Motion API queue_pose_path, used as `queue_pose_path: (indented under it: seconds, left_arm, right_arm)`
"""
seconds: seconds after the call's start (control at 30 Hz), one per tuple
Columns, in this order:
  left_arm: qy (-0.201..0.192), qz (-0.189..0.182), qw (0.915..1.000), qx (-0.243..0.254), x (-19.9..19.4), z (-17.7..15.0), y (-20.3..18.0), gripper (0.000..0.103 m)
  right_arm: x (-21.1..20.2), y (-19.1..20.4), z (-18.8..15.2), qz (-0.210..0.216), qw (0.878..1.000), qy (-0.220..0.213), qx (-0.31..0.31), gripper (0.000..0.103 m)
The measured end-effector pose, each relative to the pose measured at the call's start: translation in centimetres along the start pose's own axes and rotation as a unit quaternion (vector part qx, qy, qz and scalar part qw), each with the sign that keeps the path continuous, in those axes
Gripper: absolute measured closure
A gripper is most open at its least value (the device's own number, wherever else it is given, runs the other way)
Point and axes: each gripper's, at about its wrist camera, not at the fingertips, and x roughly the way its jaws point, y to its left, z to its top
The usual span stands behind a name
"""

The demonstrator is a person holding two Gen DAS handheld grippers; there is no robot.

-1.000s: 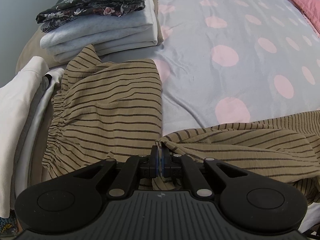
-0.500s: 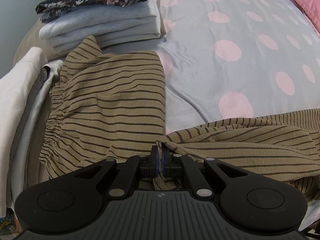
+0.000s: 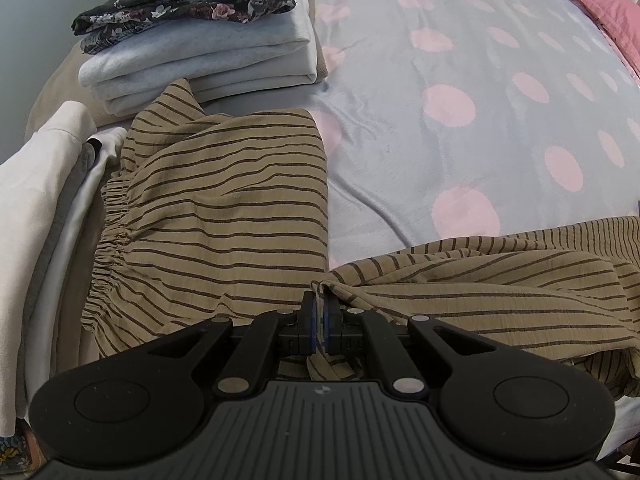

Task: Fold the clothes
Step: 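Hold the garment with the left tool while the right tool pulls its other end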

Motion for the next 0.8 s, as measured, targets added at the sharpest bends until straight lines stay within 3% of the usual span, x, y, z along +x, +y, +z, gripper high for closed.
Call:
queue_pose_path:
  seconds: [0.23, 0.37, 0.47, 0.6, 0.8]
  left_arm:
    - [-0.007, 0.005, 1.0, 0.001, -0.6, -0.7, -0.1, 0.101]
    - [-0.009, 0.008, 0.9999, 0.003, -0.8, -1.1, -0.2, 0.101]
    - [-0.007, 0.011, 0.9999, 0.005, -0.8, -1.4, -0.4, 0.101]
    - [-0.011, 0.011, 0.9999, 0.005, -1.0, -1.4, -0.4, 0.101]
    - [-0.013, 0.011, 0.9998, 0.009, -1.1, -1.4, -0.5, 0.101]
  right_arm:
    - [-0.4, 5.4, -0.4, -0.022, 0.999, 0.009, 0.026, 0.1]
    - [0.4, 6.8, -0.1, -0.039, 0.997, 0.006, 0.069, 0.099]
    - [0.4, 7.4, 0.1, -0.043, 0.997, 0.007, 0.066, 0.097]
    - [-0.7, 6.5, 0.4, -0.045, 0.997, 0.004, 0.056, 0.072]
    - [-0.1, 3.4, 1.1, 0.013, 0.996, -0.008, 0.083, 0.07]
